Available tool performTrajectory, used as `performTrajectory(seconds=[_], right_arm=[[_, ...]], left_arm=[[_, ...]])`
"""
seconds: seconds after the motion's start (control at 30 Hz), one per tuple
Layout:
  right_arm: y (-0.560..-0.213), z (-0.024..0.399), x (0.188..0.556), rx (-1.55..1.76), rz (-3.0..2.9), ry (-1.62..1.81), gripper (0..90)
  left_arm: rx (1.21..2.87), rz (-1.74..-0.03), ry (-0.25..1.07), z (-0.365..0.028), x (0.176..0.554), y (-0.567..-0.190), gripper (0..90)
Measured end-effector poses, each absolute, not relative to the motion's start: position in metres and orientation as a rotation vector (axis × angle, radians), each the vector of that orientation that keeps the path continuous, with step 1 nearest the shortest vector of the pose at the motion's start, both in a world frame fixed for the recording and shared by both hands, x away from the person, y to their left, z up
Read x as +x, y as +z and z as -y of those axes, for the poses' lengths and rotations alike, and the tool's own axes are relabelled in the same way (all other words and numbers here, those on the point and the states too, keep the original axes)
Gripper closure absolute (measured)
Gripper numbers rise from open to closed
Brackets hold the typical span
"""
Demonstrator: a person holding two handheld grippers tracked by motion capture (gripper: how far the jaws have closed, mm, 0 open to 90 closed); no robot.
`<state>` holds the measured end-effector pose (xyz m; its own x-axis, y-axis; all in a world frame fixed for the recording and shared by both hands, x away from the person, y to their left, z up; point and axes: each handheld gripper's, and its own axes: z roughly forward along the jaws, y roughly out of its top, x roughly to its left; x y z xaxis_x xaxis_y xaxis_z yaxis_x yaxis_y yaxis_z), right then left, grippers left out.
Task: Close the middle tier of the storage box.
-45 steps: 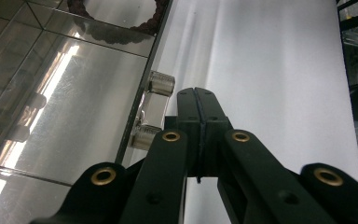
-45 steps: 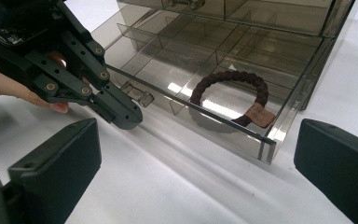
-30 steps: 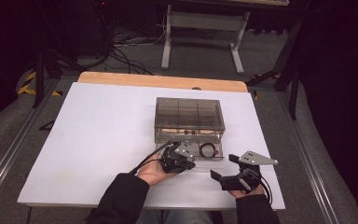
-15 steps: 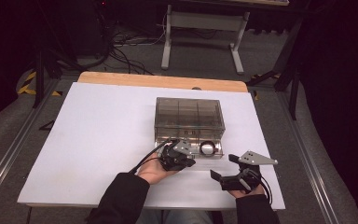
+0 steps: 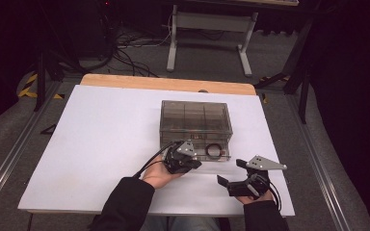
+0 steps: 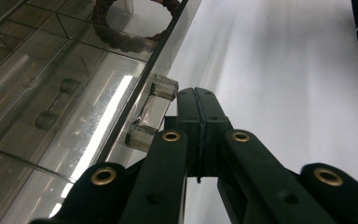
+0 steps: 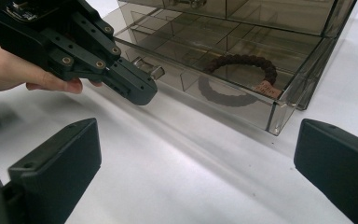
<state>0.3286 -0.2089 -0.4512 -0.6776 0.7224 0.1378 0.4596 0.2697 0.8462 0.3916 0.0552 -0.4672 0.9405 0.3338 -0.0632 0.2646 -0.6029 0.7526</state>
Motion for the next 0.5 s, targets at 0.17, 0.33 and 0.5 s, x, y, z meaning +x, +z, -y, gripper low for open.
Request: performTrajectory(seconds=[0.17,0.33,0.5], right_arm=[[-0.4512,0.209,0.3287,1.091,-2.268,1.366,0.9],[-0.4512,0.2091,0.3287,1.091,-2.268,1.367,0.9],[-0.4511,0.2091,0.3286,1.094,-2.268,1.367,0.9]], left_arm=[[2.225,-0.436,0.102,-0.0547,0.3938,-0.4686,89.7],[2.209,-0.458,0.098,-0.0557,0.3958,-0.469,89.7],[2.184,-0.473,0.101,-0.0565,0.3989,-0.4694,89.7]])
